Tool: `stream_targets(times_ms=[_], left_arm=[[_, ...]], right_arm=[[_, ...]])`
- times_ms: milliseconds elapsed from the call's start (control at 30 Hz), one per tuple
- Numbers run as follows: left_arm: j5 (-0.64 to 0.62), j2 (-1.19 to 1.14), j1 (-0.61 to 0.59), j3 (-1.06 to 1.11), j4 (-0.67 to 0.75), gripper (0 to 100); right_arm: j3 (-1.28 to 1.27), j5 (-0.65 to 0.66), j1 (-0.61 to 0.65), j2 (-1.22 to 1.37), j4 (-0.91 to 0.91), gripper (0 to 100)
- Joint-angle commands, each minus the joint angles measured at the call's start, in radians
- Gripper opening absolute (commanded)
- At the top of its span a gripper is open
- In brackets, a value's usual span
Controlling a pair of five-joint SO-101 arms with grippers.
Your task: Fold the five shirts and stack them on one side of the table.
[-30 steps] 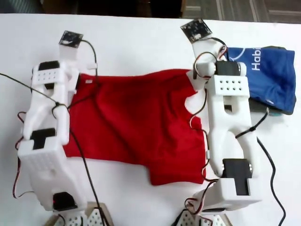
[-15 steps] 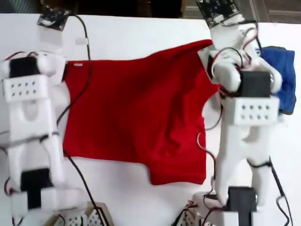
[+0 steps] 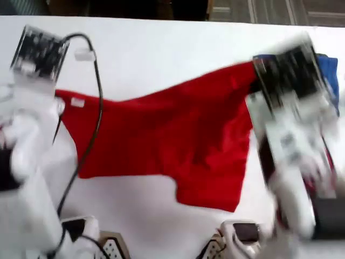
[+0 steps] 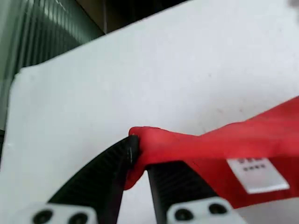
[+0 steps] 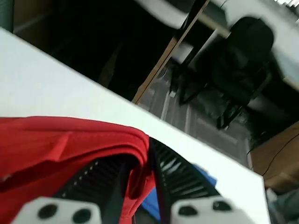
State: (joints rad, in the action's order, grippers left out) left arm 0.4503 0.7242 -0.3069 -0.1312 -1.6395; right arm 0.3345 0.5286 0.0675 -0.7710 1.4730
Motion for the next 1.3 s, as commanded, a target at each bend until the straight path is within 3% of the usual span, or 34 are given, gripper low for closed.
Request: stream_targets(times_ms=[0,167,500,867,1267], left_arm=[[0.006,0.110,-0.011,-0.035,-0.032,3],[0.005,0.195,-0.011,-0.035,-0.048,3],[0.003,0.331,-0.011,-0.036,-0.097,3],[-0.032,0.348,-0.011,-0.140,-0.061,3],[-0.034,0.347,-0.011,-0.214,-0.138,3]], right_arm=[[0.037,0.009,-0.033,-0.137,0.013,1.9],[0.037,0.011,-0.124,-0.257,0.013,1.9],[0.038,0.003,-0.125,-0.366,0.042,1.9],[0.226,0.003,-0.125,-0.255,0.016,1.9],[0.342,0.002,-0.125,-0.223,0.148,1.9]])
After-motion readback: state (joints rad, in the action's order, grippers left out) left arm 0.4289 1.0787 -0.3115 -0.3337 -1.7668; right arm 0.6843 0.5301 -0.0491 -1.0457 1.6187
